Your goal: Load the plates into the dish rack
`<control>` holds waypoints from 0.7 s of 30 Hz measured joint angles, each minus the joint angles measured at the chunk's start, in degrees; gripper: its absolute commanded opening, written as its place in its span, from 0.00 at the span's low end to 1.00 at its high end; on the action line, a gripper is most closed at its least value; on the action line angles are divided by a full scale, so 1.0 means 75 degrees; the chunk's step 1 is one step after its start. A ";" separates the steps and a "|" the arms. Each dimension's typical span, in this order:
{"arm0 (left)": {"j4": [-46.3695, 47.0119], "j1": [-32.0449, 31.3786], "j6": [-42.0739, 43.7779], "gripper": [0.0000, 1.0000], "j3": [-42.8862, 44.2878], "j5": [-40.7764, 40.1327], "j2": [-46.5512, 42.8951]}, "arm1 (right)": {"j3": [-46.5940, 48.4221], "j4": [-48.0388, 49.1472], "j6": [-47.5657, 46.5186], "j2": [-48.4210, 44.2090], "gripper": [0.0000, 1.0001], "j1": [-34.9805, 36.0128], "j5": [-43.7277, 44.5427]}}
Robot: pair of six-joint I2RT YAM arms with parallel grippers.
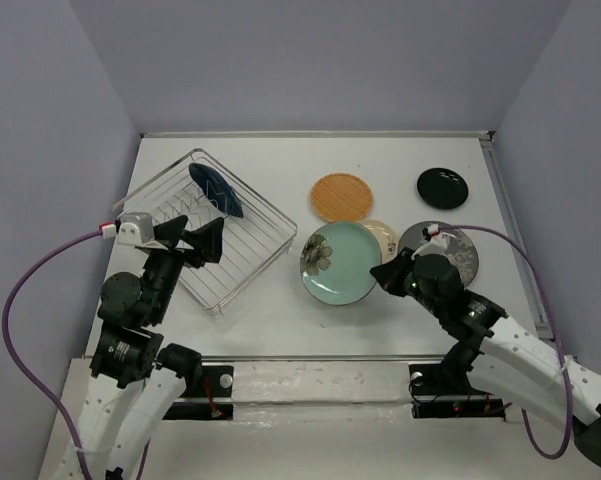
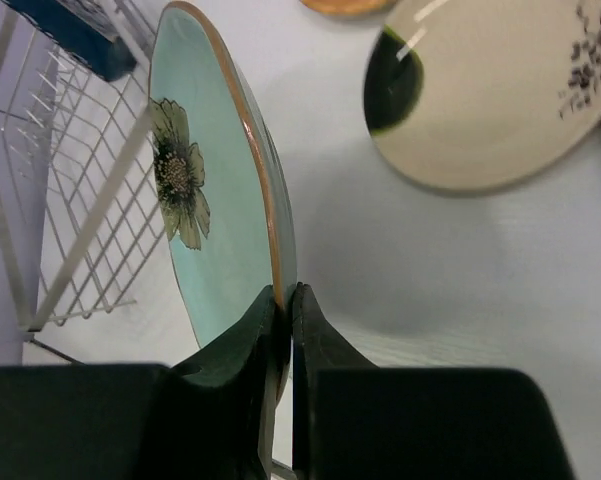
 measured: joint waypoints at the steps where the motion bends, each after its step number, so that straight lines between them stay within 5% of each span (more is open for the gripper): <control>1: 0.0000 0.0003 0.0000 0.99 0.0000 0.0000 0.0000 | 0.0423 -0.0067 -0.0230 0.0201 0.07 0.0003 0.0052; 10: -0.0003 0.0023 0.0006 0.99 0.0000 -0.0015 -0.0050 | 0.3468 -0.0096 -0.2116 0.1804 0.07 0.0064 0.0219; 21: -0.0006 0.0114 0.0108 0.99 0.0000 -0.0720 -0.0519 | 0.7233 0.0903 -0.3357 0.6784 0.07 0.0358 -0.0157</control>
